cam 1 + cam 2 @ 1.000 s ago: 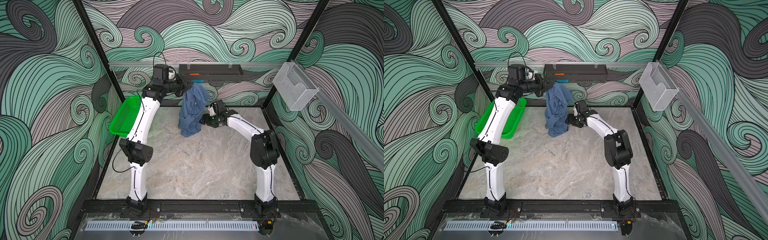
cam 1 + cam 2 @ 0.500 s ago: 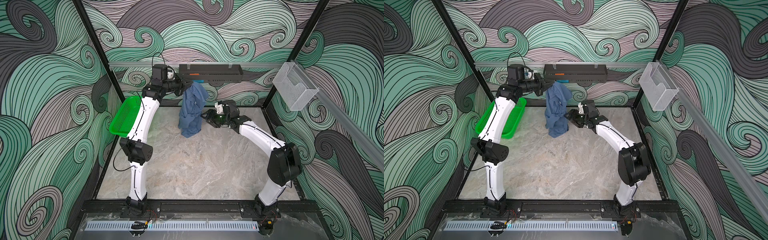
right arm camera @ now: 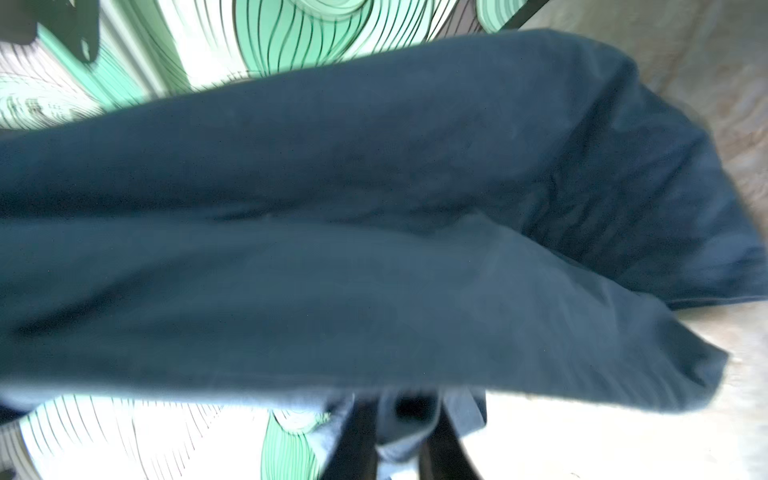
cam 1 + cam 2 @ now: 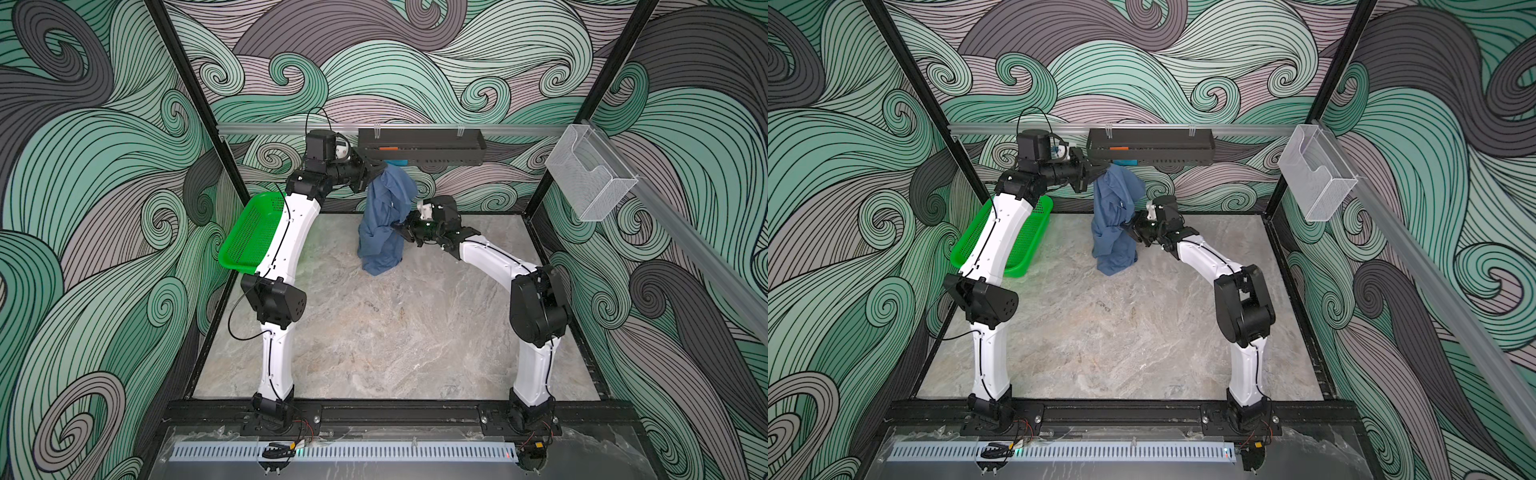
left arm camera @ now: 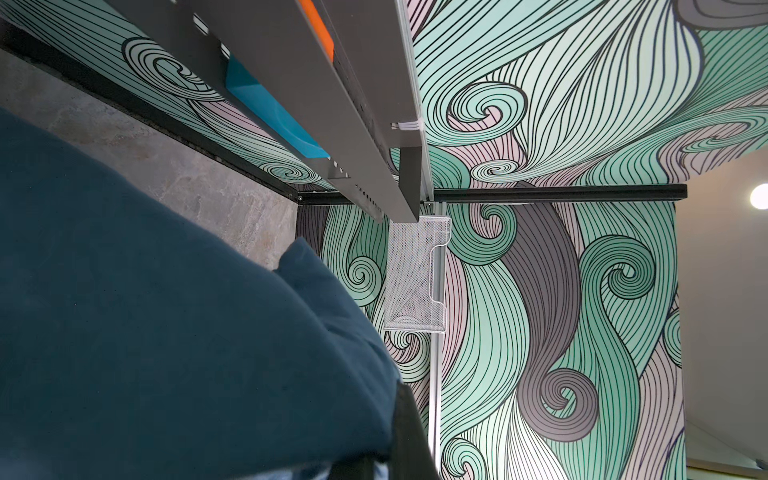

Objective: Fold and stack t-shirts
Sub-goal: Flatten out the T-shirt at the center of the board.

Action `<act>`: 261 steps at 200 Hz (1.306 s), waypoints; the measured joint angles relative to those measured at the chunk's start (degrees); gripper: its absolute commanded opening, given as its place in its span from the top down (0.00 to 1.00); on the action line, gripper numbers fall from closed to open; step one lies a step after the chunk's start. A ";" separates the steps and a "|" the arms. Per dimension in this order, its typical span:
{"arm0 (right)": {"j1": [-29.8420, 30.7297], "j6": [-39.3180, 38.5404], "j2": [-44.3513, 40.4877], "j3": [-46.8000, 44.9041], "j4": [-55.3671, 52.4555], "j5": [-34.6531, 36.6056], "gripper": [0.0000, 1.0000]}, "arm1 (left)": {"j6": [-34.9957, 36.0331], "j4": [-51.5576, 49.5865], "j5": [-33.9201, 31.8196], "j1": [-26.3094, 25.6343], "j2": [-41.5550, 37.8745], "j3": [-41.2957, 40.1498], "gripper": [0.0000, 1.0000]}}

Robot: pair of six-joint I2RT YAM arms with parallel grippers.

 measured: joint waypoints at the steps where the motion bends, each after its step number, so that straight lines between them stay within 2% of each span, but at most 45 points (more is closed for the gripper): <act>1: -0.04 0.26 0.00 0.02 0.02 0.07 1.00 | 0.00 0.00 0.00 0.00 0.00 0.00 1.00; 24: -1.20 -0.83 -0.63 0.85 -1.60 -0.13 1.00 | 0.04 0.04 0.22 0.61 0.00 -0.02 1.00; 57: -2.84 -4.81 -5.51 7.13 -12.85 -0.35 1.00 | 0.04 0.04 0.11 3.72 -0.02 -0.02 1.00; 104: -5.03 -13.16 -17.92 27.43 -34.75 1.92 1.00 | 0.63 -1.66 -0.59 9.53 -1.46 0.02 1.00; 128: -4.79 -15.93 -20.94 34.91 -42.29 1.53 1.00 | 0.96 -3.43 0.70 9.18 -5.70 -0.15 1.00; 150: -5.11 -17.66 -21.40 39.43 -47.82 1.55 1.00 | 1.77 -3.78 0.85 8.15 -13.81 -4.28 1.00; 193: -5.40 -18.99 -24.59 38.14 -53.51 0.85 1.00 | 1.70 -1.70 0.20 8.96 -29.66 -14.80 1.00; 236: -5.40 -18.03 -28.55 34.75 -54.80 -3.45 1.00 | 2.05 -3.63 -0.59 8.94 -33.46 -14.99 1.00; 261: -5.38 -16.63 -33.16 29.77 -54.86 -6.34 1.00 | 2.91 -6.19 -1.62 8.85 -35.39 -14.80 1.00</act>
